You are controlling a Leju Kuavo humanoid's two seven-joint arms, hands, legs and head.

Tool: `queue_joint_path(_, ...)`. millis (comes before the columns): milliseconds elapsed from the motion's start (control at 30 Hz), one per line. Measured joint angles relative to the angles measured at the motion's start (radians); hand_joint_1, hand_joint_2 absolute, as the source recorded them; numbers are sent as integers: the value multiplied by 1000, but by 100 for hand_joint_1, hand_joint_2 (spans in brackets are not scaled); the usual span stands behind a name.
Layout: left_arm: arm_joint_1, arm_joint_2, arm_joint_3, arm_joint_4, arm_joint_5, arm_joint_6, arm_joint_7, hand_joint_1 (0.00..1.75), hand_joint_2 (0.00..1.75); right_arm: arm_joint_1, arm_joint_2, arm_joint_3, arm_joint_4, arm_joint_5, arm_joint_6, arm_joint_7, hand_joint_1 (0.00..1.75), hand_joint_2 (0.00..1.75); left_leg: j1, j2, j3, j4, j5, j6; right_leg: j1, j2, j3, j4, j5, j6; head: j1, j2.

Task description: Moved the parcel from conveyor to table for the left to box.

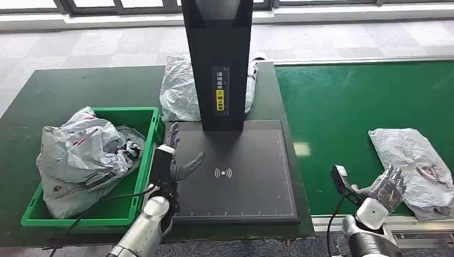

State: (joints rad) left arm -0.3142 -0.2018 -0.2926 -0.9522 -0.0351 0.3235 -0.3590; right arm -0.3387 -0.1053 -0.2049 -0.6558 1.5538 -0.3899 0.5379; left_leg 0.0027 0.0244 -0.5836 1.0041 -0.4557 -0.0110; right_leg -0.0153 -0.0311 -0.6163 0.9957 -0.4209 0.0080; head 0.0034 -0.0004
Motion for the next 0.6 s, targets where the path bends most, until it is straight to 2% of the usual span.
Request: queue_joint_path(600, -23, 0, -16, 21, -34, -21, 0, 0, 175, -31, 0, 0, 24, 0, 32, 18, 0, 175, 0, 0, 0, 0, 0, 0, 0, 0, 0, 0, 0, 0, 0, 0)
